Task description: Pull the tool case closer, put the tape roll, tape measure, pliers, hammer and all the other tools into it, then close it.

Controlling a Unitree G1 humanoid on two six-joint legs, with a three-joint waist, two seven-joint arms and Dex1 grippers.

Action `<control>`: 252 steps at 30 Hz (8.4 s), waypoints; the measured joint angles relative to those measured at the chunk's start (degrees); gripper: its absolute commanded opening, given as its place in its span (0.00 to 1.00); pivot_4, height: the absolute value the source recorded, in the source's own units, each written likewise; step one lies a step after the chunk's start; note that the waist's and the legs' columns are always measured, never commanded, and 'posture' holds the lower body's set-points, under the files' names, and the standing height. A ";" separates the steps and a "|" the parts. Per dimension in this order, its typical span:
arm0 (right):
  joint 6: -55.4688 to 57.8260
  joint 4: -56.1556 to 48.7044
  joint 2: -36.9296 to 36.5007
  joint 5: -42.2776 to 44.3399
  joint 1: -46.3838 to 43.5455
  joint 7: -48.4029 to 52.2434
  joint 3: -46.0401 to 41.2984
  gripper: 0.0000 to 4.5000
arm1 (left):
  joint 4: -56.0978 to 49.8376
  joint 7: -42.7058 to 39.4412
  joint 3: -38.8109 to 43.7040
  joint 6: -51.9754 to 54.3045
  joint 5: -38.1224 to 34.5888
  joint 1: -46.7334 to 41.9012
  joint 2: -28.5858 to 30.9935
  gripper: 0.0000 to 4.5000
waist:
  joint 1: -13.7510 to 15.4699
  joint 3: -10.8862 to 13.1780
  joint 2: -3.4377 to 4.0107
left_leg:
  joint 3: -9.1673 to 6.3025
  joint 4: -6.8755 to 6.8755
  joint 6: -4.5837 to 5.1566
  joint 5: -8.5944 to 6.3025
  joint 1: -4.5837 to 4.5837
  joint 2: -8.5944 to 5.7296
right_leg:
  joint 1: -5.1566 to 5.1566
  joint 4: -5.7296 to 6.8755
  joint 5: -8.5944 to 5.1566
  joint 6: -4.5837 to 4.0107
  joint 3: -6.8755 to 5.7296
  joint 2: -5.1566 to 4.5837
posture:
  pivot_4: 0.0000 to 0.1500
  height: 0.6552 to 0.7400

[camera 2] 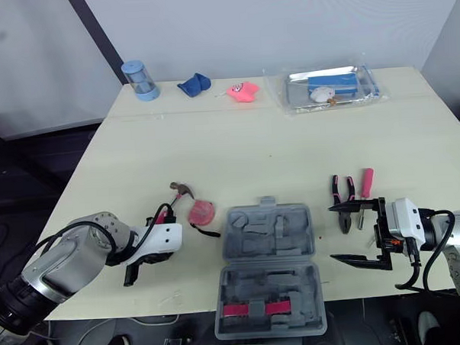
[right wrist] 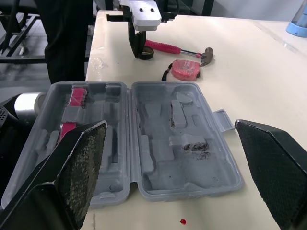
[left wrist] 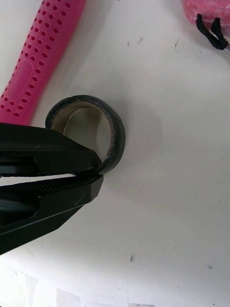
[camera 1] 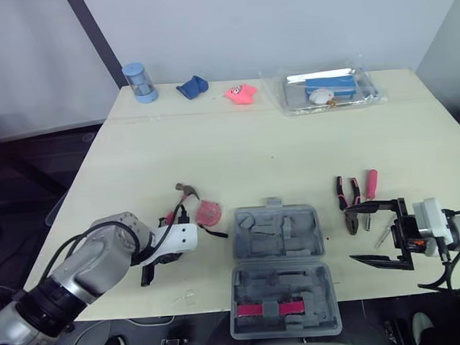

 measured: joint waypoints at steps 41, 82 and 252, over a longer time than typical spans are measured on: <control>-3.97 9.38 -1.03 1.57 8.79 -0.70 -12.67 1.00 | 8.22 -5.05 -9.00 7.36 -9.86 -25.31 -23.64 0.01 | -0.04 -0.04 0.10 | -1.97 0.96 -0.52 0.34 -0.74 -0.81 | 0.06 0.85 -0.48 0.50 0.29 0.02 | 1.00 1.00; -1.84 6.13 -0.26 2.03 12.49 -2.79 -12.68 1.00 | 27.40 -2.62 -8.82 0.29 -9.84 -27.83 -30.15 0.08 | -0.02 -0.04 0.10 | -1.59 0.95 -0.54 0.36 -0.69 -0.74 | -0.12 1.01 -0.48 0.50 0.64 0.10 | 1.00 1.00; 6.19 -3.63 2.52 7.17 13.76 -8.86 -14.46 1.00 | -2.32 53.51 33.28 3.81 -33.97 22.05 -48.31 0.99 | 0.19 -0.20 -0.08 | -0.57 -0.01 -0.46 0.27 0.23 -0.45 | 0.04 0.79 -0.45 0.48 1.62 0.00 | 1.00 1.00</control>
